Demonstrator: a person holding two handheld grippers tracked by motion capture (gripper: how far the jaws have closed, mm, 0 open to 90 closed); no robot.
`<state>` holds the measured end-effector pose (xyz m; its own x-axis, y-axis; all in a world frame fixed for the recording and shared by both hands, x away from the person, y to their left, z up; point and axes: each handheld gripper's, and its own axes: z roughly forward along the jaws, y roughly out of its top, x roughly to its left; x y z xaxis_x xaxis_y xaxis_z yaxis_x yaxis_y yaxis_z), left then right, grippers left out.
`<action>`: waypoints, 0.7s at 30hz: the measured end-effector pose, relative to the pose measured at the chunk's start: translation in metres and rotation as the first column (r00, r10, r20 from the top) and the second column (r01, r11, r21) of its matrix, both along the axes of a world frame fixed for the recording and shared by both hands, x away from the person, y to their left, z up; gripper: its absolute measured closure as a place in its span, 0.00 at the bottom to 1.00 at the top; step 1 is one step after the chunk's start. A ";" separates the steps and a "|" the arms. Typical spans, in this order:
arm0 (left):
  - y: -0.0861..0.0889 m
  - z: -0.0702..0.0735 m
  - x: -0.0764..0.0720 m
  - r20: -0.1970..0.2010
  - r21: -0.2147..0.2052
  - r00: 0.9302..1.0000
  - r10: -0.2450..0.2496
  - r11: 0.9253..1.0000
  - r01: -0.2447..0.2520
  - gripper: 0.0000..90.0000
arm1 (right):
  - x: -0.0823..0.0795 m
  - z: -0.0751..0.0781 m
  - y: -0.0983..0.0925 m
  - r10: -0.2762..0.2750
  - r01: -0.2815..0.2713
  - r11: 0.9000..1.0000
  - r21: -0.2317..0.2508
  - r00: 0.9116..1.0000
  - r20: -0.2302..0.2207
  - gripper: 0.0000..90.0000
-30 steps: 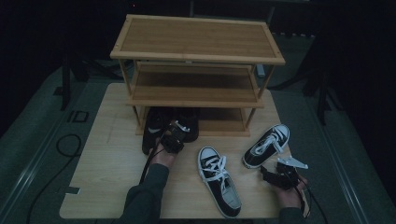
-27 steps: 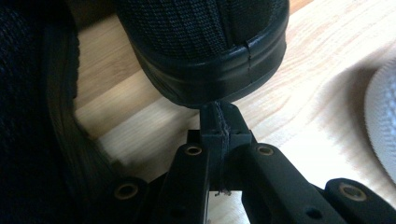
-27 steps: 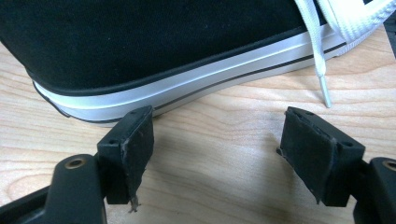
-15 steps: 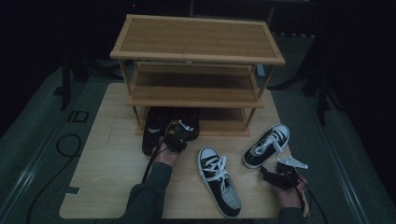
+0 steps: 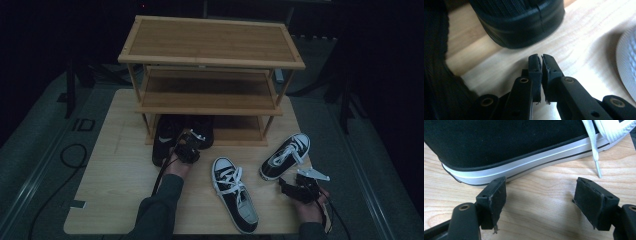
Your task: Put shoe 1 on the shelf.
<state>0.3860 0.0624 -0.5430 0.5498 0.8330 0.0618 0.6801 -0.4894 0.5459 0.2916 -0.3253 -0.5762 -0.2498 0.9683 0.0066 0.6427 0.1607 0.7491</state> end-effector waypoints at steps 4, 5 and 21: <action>0.006 0.001 -0.009 -0.016 -0.021 1.000 -0.021 1.000 0.021 0.93 | 0.000 0.000 0.000 0.000 0.000 1.000 0.000 1.000 0.000 0.28; 0.008 0.000 -0.012 -0.016 -0.030 1.000 -0.021 0.999 0.021 0.93 | 0.000 0.000 0.000 0.000 0.000 1.000 0.000 1.000 0.000 0.28; 0.046 -0.006 -0.048 -0.030 -0.050 1.000 0.000 0.999 -0.002 0.97 | 0.000 0.000 0.000 0.000 0.000 1.000 0.000 1.000 0.000 0.28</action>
<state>0.3383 0.1088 -0.5492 0.5498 0.8353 0.0037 0.6968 -0.4612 0.5493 0.2916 -0.3252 -0.5762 -0.2500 0.9682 0.0062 0.6425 0.1611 0.7492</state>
